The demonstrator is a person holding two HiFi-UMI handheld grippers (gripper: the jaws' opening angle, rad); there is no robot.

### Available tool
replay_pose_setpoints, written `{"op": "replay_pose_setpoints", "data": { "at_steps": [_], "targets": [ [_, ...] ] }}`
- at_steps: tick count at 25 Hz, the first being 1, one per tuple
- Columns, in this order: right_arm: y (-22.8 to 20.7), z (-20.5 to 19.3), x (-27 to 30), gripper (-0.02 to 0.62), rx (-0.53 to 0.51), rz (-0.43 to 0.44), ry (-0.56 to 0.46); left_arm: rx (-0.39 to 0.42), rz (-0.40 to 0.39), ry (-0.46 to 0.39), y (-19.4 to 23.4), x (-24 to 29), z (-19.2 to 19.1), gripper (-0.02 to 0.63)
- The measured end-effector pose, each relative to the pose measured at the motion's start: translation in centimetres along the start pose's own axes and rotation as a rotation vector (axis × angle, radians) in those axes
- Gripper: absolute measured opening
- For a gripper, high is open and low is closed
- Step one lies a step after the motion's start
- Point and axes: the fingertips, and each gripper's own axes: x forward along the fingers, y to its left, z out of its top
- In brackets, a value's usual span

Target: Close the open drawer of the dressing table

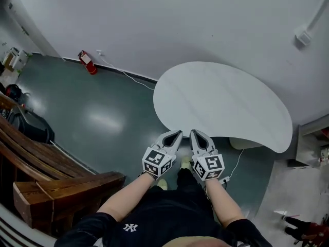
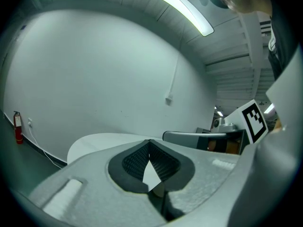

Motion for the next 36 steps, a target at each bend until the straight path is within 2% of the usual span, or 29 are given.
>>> {"op": "replay_pose_setpoints", "data": {
  "at_steps": [13, 25, 36],
  "targets": [
    [2.4, 3.4, -1.8, 0.014, -0.051, -0.012, -0.039, 0.028, -0.007, -0.038, -1.1, -2.4, 4.1, 0.009],
    [4.1, 4.2, -3.4, 0.014, -0.082, -0.03, -0.062, 0.034, -0.006, -0.065, -2.1, -4.4, 4.9, 0.009],
    [5.8, 3.3, -4.5, 0.014, -0.089, -0.041, -0.065, 0.05, -0.001, -0.078, -2.5, -6.5, 4.6, 0.009]
  ]
}}
